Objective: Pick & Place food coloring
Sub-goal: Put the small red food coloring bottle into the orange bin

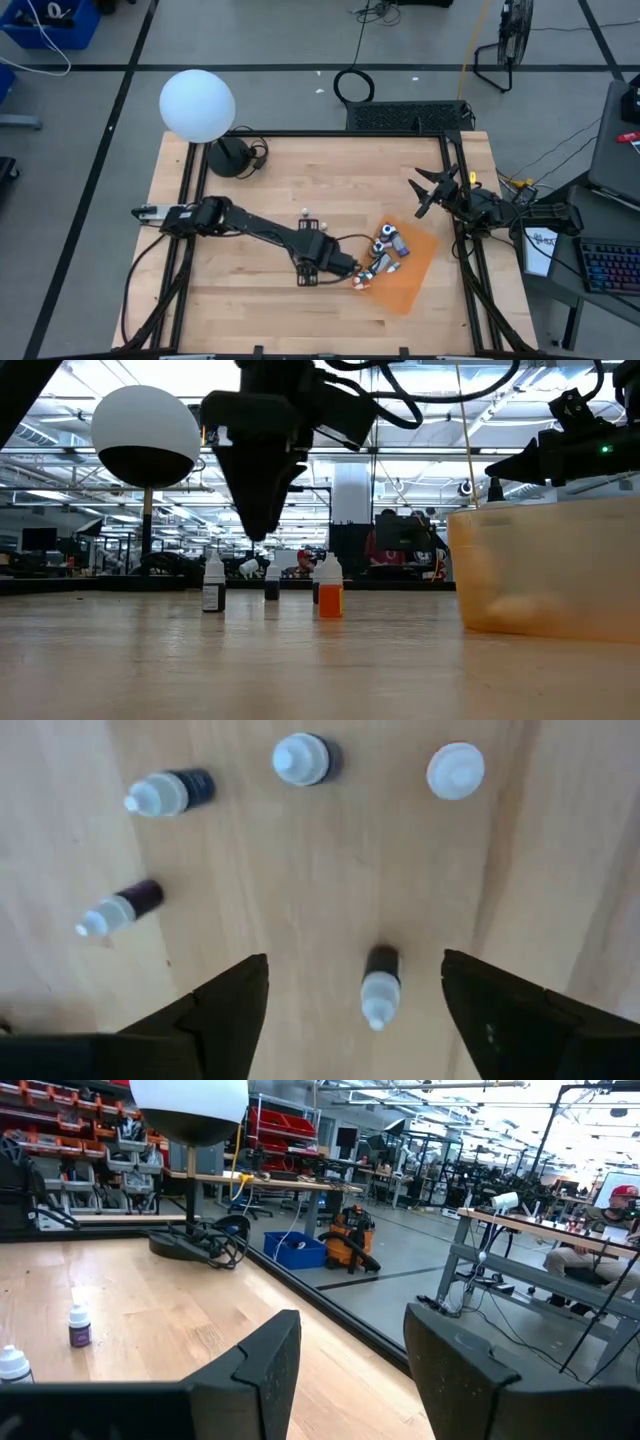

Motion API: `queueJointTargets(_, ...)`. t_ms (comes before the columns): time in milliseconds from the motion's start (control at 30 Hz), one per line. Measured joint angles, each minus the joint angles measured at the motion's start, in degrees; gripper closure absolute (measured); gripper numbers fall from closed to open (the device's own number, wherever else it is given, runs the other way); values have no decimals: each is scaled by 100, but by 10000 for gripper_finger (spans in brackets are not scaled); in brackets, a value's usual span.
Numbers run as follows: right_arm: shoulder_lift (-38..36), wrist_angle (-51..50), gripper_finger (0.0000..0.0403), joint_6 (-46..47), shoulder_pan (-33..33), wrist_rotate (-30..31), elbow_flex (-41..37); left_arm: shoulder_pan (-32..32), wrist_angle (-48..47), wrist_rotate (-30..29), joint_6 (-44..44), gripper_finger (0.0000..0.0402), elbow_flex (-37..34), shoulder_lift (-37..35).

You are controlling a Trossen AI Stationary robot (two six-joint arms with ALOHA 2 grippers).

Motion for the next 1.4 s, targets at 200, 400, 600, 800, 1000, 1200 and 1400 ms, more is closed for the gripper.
queueJointTargets(200,-1,0,236,0,-1,1,-1,-35,588,11,-319,90,-1085,-717)
queueJointTargets(400,0,0,236,-2,-1,-1,-2,70,1921,263,-532,100,-2664,-1982)
queueJointTargets(600,0,0,236,-2,1,0,0,250,3402,631,-778,100,-4191,-2794)
queueJointTargets(800,0,0,236,0,0,0,0,314,3861,591,-894,105,-4612,-2862)
queueJointTargets(1000,0,0,236,-2,-1,1,0,309,4149,626,-911,112,-4713,-2838)
queueJointTargets(1200,0,1,236,-1,0,0,-1,256,4623,828,-983,112,-4975,-2805)
queueJointTargets(1400,0,0,236,-1,1,1,0,229,4771,780,-897,111,-5012,-2790)
